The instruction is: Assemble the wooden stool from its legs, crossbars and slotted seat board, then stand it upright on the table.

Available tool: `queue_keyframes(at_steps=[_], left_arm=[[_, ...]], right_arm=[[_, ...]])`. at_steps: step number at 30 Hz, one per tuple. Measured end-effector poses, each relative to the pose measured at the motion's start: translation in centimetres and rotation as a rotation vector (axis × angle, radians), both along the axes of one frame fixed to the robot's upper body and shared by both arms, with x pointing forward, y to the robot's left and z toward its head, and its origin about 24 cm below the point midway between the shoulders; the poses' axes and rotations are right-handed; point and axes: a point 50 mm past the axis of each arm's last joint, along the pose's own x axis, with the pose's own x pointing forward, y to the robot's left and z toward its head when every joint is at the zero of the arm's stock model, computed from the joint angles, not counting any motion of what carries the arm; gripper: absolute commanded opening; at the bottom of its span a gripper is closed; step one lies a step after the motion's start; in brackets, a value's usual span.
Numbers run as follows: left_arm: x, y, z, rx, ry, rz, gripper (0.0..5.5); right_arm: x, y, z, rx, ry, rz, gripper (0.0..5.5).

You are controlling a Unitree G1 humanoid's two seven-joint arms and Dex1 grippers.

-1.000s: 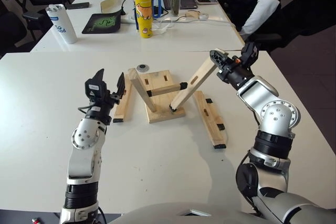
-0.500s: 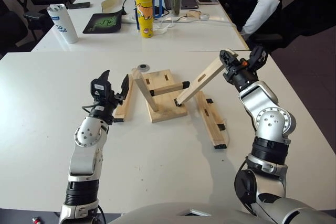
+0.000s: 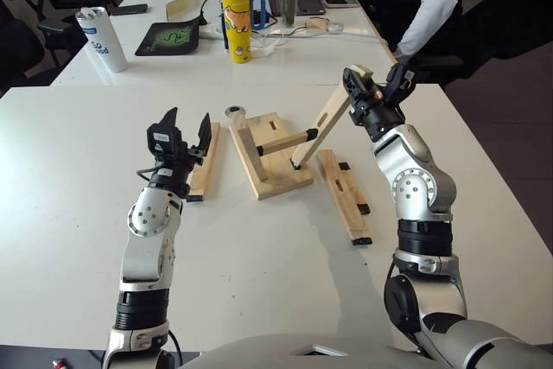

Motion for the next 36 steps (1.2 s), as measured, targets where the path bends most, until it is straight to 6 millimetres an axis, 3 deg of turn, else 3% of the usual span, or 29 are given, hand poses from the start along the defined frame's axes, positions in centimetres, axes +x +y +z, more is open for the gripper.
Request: queue_keyframes(at_steps=[6,9,27,31,36], left_arm=[[-0.1,-0.3,0.4,-0.012,-0.021,0.008,3.19],[-0.1,-0.5,0.4,-0.013,-0.019,0.0,3.19],[0.6,-1.3,1.4,-0.104,-0.021,-0.042,3.19],[0.0,0.0,3.1,-0.278,-0.071,-0.043,3.19],[-0.6,2.6,4.4,-0.282,-0.064,-0.128,3.19]], right_arm=[[-1.7,0.0,-0.8,-0.012,-0.039,0.035,1.03],[-1.5,-0.7,-1.1,0.044,-0.013,0.021,1.03],[-1.8,1.2,-1.4,-0.031,-0.066,0.084,1.03],[-1.9,1.5,-1.4,-0.058,-0.087,0.082,1.03],[-1.8,1.6,-1.3,-0.059,-0.087,0.079,1.03]])
